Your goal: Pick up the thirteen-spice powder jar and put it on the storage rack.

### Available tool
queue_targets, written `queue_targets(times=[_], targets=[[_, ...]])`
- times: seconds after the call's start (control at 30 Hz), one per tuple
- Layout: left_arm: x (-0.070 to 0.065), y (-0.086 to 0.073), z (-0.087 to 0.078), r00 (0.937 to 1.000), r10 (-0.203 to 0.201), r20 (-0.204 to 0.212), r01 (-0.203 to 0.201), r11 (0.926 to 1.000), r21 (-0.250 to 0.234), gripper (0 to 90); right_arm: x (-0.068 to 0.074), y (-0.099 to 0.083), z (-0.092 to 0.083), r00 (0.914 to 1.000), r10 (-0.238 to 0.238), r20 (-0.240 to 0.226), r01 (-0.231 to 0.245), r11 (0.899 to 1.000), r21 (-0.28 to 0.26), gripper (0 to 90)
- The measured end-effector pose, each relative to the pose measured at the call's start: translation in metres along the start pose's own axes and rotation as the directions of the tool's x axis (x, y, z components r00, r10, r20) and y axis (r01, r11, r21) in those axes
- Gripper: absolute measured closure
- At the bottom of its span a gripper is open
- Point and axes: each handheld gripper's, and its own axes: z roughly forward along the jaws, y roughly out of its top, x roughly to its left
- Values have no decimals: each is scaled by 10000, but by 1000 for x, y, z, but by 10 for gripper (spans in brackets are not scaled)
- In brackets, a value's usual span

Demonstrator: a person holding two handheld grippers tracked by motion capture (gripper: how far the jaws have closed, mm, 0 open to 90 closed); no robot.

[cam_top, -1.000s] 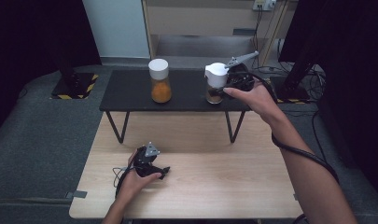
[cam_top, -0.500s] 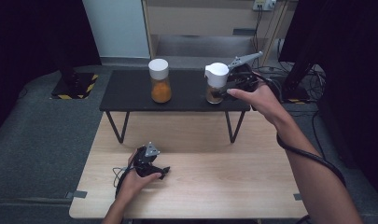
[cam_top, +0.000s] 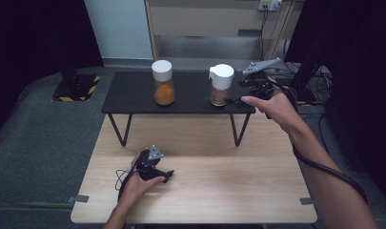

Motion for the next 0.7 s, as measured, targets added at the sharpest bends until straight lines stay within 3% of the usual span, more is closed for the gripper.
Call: queue_targets(times=[0.7], targets=[[0, 0, 0, 10000, 3, 0, -3, 10000, -1, 0, 22, -26, -29, 9999, -115, 38, 115, 9999, 51, 71]])
